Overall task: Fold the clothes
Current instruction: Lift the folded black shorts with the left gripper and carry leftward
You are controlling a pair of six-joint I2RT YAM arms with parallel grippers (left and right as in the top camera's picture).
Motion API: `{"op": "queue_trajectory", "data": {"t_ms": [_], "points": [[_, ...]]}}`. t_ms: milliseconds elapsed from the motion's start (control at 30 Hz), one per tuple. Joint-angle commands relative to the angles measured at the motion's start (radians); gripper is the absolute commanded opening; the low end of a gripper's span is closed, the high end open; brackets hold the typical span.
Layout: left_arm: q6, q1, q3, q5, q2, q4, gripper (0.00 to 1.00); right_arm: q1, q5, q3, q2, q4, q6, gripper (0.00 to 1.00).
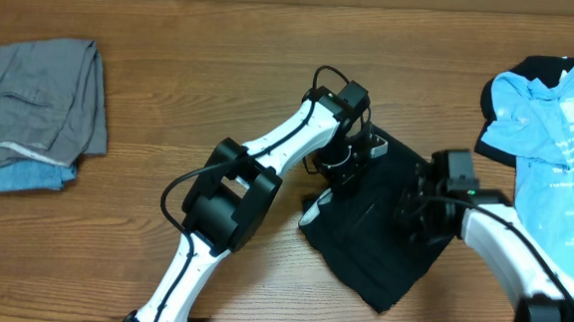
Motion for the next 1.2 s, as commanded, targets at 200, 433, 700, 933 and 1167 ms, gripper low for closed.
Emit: {"op": "queue_trajectory", "data": {"t_ms": [200,433,700,933,1167], "points": [[-0.283,0.187,0.167,-0.024,-0.171,-0.036,0.04,-0.127,0.145,0.370,-0.404,-0.391,-0.042,0.71],[-0.365,0.315,0.190,-0.024,-0.225,-0.038,0.04,-0.171,0.219,0.369,-0.435,-0.487,-0.042,1.00],[-0.312,0.449,0.190,-0.046,-0.228,-0.041,0.04,-0.171,0.219,0.369,-0.346,-0.494,-0.042,1.00],[-0.226,0.580,0.190,-0.089,-0.237,-0.066,0.04,-0.171,0.219,0.369,-0.267,-0.494,-0.042,1.00],[-0.118,0.689,0.261,-0.298,-0.287,-0.098,0.04,-0.171,0.219,0.369,-0.204,-0.494,-0.042,1.00]]}}
